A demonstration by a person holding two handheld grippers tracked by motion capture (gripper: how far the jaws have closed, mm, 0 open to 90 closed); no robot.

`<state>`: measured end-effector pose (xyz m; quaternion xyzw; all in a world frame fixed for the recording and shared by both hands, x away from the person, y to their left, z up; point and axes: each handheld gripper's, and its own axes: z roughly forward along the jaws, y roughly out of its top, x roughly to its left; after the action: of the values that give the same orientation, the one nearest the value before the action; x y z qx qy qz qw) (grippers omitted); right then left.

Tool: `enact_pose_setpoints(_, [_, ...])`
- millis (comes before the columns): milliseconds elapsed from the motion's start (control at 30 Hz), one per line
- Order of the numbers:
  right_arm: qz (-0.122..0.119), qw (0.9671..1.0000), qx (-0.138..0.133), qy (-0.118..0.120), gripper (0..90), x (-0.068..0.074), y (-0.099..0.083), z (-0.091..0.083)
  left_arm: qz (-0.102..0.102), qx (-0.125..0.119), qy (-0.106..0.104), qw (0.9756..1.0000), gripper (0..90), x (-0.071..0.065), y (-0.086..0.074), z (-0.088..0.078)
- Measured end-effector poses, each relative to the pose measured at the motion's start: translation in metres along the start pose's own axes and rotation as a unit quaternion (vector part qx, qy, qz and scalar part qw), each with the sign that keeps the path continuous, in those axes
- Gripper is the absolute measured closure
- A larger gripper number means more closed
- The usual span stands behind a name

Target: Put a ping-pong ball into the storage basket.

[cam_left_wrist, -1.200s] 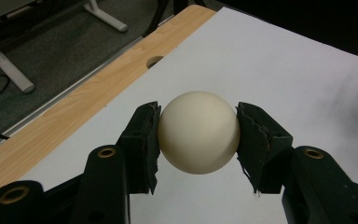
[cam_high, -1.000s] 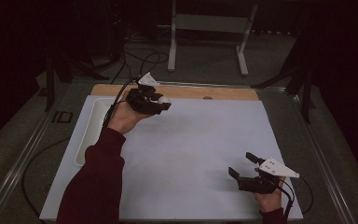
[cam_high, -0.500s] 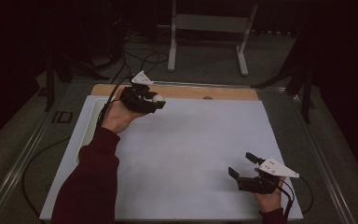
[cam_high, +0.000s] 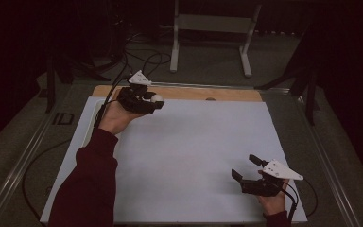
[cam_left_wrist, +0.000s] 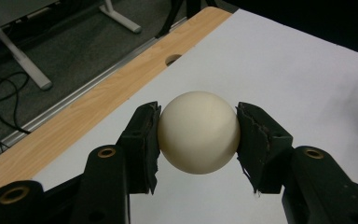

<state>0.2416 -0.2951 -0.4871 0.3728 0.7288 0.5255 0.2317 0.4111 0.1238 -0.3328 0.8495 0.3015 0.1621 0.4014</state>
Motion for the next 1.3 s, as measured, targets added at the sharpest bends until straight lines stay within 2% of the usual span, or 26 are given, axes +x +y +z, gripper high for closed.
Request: enact_pose_setpoints(1300, [-0.001, 1.0, 0.0, 0.001, 8.0, 0.0, 0.0, 0.0, -0.017, -0.009, 0.019, 0.9996, 51.7, 0.019, -0.008, -0.018])
